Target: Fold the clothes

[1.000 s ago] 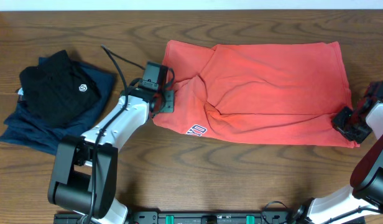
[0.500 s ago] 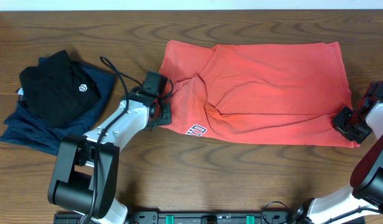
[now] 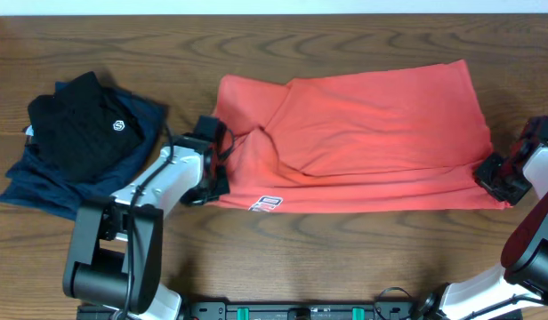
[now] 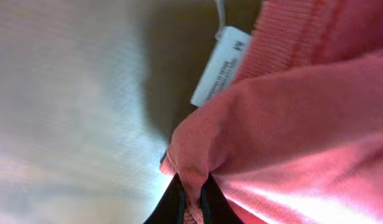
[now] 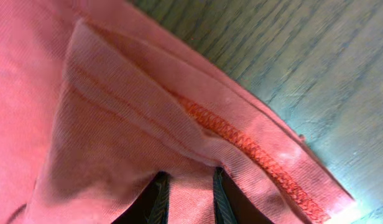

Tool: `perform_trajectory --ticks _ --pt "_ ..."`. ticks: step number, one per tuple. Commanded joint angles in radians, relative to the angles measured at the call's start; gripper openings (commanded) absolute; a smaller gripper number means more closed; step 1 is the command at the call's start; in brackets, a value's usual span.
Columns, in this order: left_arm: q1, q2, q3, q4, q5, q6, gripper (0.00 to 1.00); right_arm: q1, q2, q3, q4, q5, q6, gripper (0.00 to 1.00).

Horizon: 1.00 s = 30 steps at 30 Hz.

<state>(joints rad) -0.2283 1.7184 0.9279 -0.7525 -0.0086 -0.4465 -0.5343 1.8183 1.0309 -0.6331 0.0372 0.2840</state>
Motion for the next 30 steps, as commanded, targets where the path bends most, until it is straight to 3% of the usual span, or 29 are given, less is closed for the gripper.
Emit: perform_trajectory --ticks 1,14,18,21,23,26,30 --pt "0.043 0.032 -0.045 -0.067 -0.124 -0.049 0.06 -0.003 0.039 -0.037 -0.01 0.019 -0.004 0.22" --pt "0.044 0.029 -0.044 -0.166 -0.119 -0.021 0.06 -0.01 0.032 -0.016 -0.121 -0.057 -0.001 0.15" --pt "0.044 -0.006 -0.03 -0.164 -0.103 -0.003 0.08 -0.01 -0.008 0.063 -0.172 -0.109 -0.001 0.19" --pt "0.044 -0.067 -0.018 -0.163 -0.1 -0.003 0.13 -0.01 -0.047 0.135 -0.199 -0.114 -0.002 0.35" --pt "0.044 -0.113 -0.011 -0.153 -0.1 -0.003 0.25 -0.009 -0.063 0.167 -0.201 -0.115 -0.012 0.41" --pt "0.044 -0.184 -0.011 -0.113 -0.1 -0.004 0.75 -0.008 -0.066 0.179 -0.19 -0.117 -0.012 0.43" --pt "0.044 -0.247 -0.011 -0.068 -0.076 -0.003 0.81 0.007 -0.064 0.151 -0.188 -0.117 -0.012 0.41"
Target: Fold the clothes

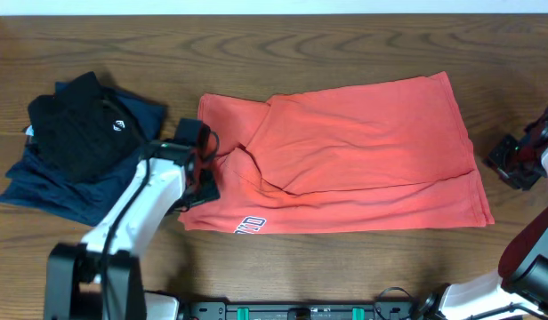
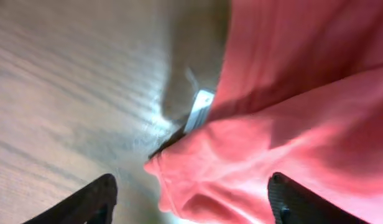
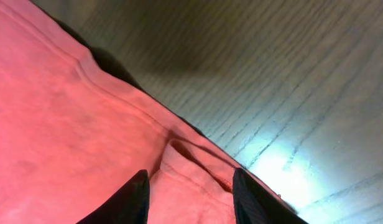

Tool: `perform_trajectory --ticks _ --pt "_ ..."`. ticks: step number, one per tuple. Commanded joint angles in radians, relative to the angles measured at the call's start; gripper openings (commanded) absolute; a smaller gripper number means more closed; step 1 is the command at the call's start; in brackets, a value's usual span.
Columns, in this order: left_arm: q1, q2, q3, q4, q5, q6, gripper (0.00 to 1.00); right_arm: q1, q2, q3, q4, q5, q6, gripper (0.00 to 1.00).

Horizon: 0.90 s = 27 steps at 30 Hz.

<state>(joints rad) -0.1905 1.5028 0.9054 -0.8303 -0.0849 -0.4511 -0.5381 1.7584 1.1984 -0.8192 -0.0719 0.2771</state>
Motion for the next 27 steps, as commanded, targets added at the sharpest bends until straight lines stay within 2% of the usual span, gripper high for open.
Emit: perform_trajectory --ticks 1,11,13,16,18,27 --pt "0.006 -0.04 0.011 0.015 0.003 0.001 0.81 0.019 -0.004 -0.028 0.001 -0.008 -0.005 0.41" --pt "0.006 -0.046 0.011 0.021 0.022 0.001 0.81 0.096 -0.004 -0.159 0.13 -0.007 -0.005 0.4" --pt "0.006 -0.046 0.011 0.02 0.022 0.001 0.81 0.102 -0.004 -0.164 0.138 -0.007 -0.004 0.36" --pt "0.006 -0.046 0.011 0.015 0.022 0.001 0.81 0.101 -0.004 -0.164 0.138 -0.006 -0.005 0.11" --pt "0.006 -0.046 0.011 0.013 0.022 0.001 0.81 0.101 -0.004 -0.164 0.135 -0.003 -0.005 0.01" --pt "0.006 -0.046 0.011 0.013 0.022 0.001 0.81 0.1 -0.004 -0.154 0.128 0.008 0.0 0.01"
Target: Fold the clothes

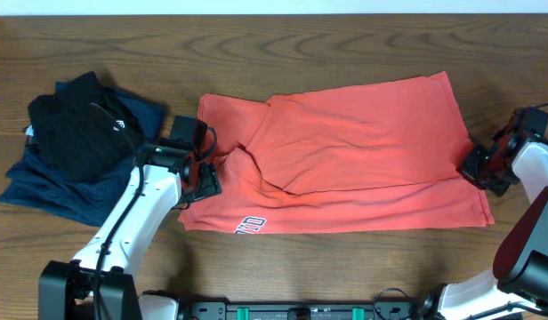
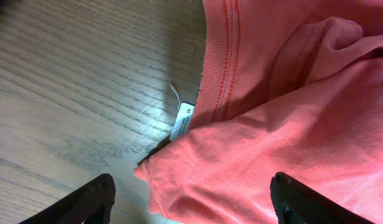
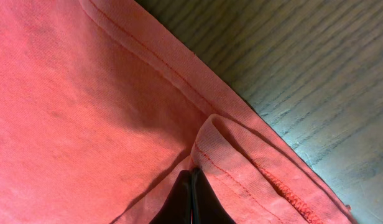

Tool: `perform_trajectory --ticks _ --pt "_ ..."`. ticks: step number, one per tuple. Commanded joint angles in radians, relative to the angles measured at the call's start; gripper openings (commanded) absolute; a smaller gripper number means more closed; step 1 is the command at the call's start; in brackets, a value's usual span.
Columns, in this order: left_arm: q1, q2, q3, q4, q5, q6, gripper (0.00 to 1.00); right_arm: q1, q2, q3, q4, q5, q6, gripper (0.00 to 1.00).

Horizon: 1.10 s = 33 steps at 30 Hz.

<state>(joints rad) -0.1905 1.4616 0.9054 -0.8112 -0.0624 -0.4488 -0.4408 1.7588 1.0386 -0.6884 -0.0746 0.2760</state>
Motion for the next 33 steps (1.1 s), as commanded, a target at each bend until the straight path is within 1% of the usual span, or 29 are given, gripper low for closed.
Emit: perform_trajectory --ticks 1,12,20,23,25,27,28,30,32,33 --pt "0.006 -0.005 0.011 -0.006 -0.001 -0.001 0.81 0.002 -0.005 0.01 -0.002 0.011 0.011 0.01" --pt "0.006 -0.005 0.011 -0.006 -0.001 -0.002 0.81 0.003 -0.005 0.18 -0.022 0.011 0.038 0.01" --pt "0.006 -0.005 0.011 -0.005 -0.001 -0.002 0.81 0.01 -0.005 0.157 -0.018 0.037 0.037 0.01" --pt "0.006 -0.005 0.011 -0.006 -0.001 -0.001 0.81 0.01 -0.005 0.148 -0.011 0.049 0.037 0.03" --pt "0.006 -0.005 0.011 -0.006 -0.001 -0.001 0.81 0.01 -0.005 0.148 -0.01 0.049 0.037 0.09" --pt "0.006 -0.005 0.011 -0.005 -0.001 -0.001 0.81 0.01 -0.005 0.148 -0.011 0.049 0.037 0.2" --pt "0.006 -0.005 0.011 -0.002 -0.001 0.0 0.81 0.01 -0.004 0.148 -0.012 0.048 0.036 0.21" --pt "0.006 -0.007 0.012 0.016 -0.001 0.011 0.81 0.01 -0.005 0.148 -0.013 0.048 0.033 0.21" --pt "0.006 -0.014 0.022 0.039 -0.001 0.049 0.81 0.01 -0.005 0.149 -0.006 0.021 0.018 0.15" --pt "0.006 -0.019 0.032 0.053 -0.001 0.072 0.81 0.012 -0.005 0.151 0.005 -0.024 -0.015 0.12"
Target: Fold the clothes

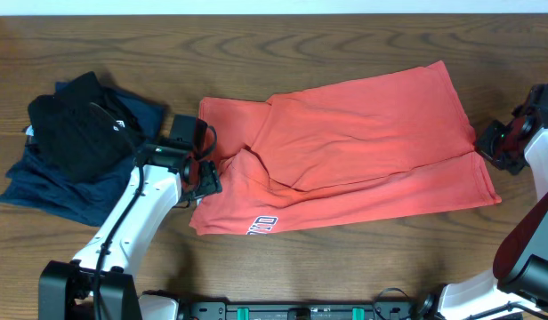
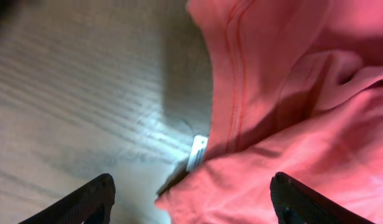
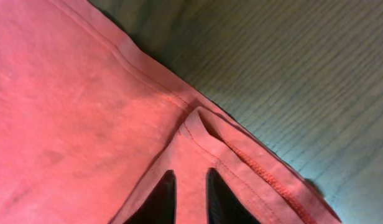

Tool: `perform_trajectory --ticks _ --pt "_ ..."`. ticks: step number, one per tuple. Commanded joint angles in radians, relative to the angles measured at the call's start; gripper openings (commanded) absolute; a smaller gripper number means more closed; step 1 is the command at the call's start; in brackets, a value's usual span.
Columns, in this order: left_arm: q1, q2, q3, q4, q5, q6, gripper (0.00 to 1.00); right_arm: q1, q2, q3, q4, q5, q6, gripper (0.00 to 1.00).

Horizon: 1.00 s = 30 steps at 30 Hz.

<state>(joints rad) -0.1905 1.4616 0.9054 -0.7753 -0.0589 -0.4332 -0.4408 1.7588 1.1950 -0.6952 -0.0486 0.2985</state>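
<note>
A red T-shirt [image 1: 345,151] lies folded lengthwise across the table, with its collar end at the left and its hem at the right. A white print [image 1: 261,226] shows at its front left edge. My left gripper [image 1: 205,176] stands open over the collar end. In the left wrist view its fingers [image 2: 98,199] are spread wide over the collar seam and a white size tag [image 2: 198,151]. My right gripper [image 1: 487,147] is at the hem's right edge. It is shut [image 3: 186,186] on a raised fold of the stitched hem [image 3: 253,168].
A pile of dark clothes [image 1: 78,142], a black piece on navy ones, lies at the left of the wooden table [image 1: 345,267], close behind my left arm. The table's right edge is near my right gripper.
My right gripper now has a fold of the hem between its fingers. The shirt's right end has shifted back and to the right. My left gripper stays open at the collar.
At first both grippers were shut on the shirt, which was stretched between them. Then both were open, the shirt lay flat further left and the right gripper was off to the right. It was then back at the hem and now pinches it.
</note>
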Motion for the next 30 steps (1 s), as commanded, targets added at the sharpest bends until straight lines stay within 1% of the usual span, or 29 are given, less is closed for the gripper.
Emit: perform_trajectory --ticks 1,3,4,6,7,8,10,12,14,19,23,27,30 --pt "0.006 -0.023 0.046 0.033 -0.004 0.081 0.81 0.016 -0.005 0.003 0.021 -0.102 -0.075 0.09" --pt "0.007 -0.025 0.092 0.074 0.029 0.137 0.86 0.037 -0.005 0.047 0.003 -0.135 -0.101 0.09" --pt "0.011 -0.021 0.113 0.085 0.06 0.156 0.86 0.048 -0.005 0.071 -0.013 -0.135 -0.111 0.09" --pt "0.026 -0.002 0.173 0.106 0.112 0.176 0.86 0.082 -0.005 0.154 -0.076 -0.109 -0.14 0.14" --pt "0.039 0.021 0.211 0.113 0.118 0.176 0.87 0.102 -0.005 0.205 -0.116 -0.082 -0.146 0.24" --pt "0.053 0.047 0.245 0.117 0.123 0.176 0.88 0.116 -0.005 0.247 -0.15 -0.071 -0.161 0.37" --pt "0.078 0.098 0.298 0.127 0.141 0.179 0.89 0.132 -0.005 0.305 -0.192 -0.066 -0.183 0.47" --pt "0.1 0.158 0.347 0.146 0.187 0.202 0.89 0.138 -0.005 0.343 -0.217 -0.066 -0.197 0.51" --pt "0.118 0.228 0.391 0.196 0.237 0.224 0.9 0.139 -0.005 0.354 -0.227 -0.065 -0.203 0.52" --pt "0.129 0.393 0.474 0.335 0.301 0.224 0.9 0.139 -0.004 0.35 -0.266 -0.063 -0.203 0.52" --pt "0.123 0.509 0.533 0.433 0.4 0.223 0.9 0.14 -0.004 0.349 -0.298 -0.06 -0.203 0.51" --pt "0.1 0.595 0.601 0.448 0.422 0.23 0.9 0.14 -0.004 0.349 -0.309 -0.06 -0.203 0.5" --pt "0.078 0.643 0.649 0.445 0.42 0.269 0.9 0.141 -0.004 0.349 -0.312 -0.06 -0.203 0.51"
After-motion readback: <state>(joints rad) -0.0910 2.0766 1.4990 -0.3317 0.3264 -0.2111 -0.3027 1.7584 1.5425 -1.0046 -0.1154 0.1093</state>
